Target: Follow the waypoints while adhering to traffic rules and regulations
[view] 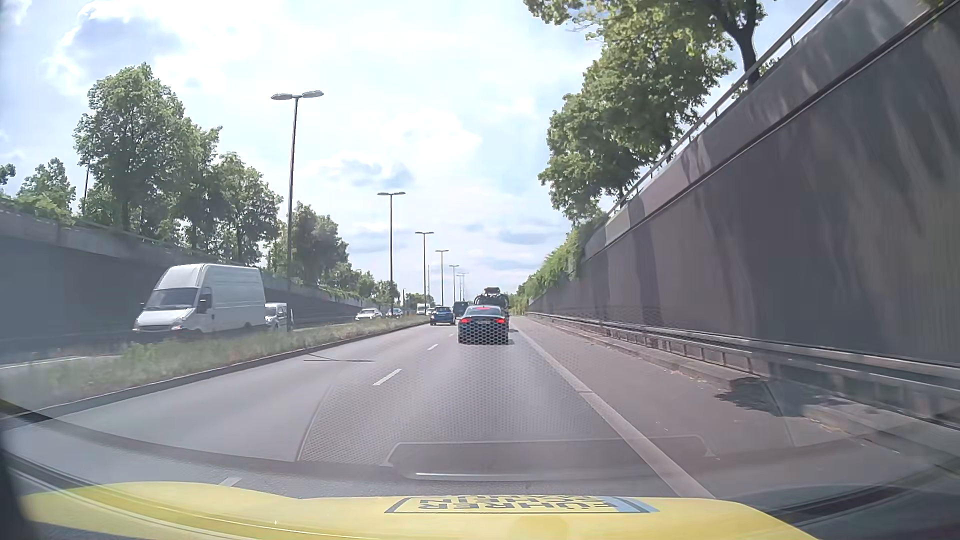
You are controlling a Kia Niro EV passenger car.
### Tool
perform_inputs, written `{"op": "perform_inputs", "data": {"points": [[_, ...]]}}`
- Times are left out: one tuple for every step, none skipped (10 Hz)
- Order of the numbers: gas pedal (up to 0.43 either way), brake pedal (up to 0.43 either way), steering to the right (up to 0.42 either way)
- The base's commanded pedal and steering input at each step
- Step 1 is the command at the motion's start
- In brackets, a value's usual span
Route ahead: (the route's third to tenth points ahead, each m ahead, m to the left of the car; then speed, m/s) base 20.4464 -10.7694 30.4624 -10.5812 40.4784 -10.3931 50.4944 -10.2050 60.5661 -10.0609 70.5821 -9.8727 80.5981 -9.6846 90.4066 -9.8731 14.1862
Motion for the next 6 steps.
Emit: {"op": "perform_inputs", "data": {"points": [[0.118,0.0,-0.003],[0.11,0.0,-0.003],[0.098,0.0,-0.003],[0.087,0.0,-0.003],[0.087,0.0,-0.003],[0.087,0.0,-0.003]]}}
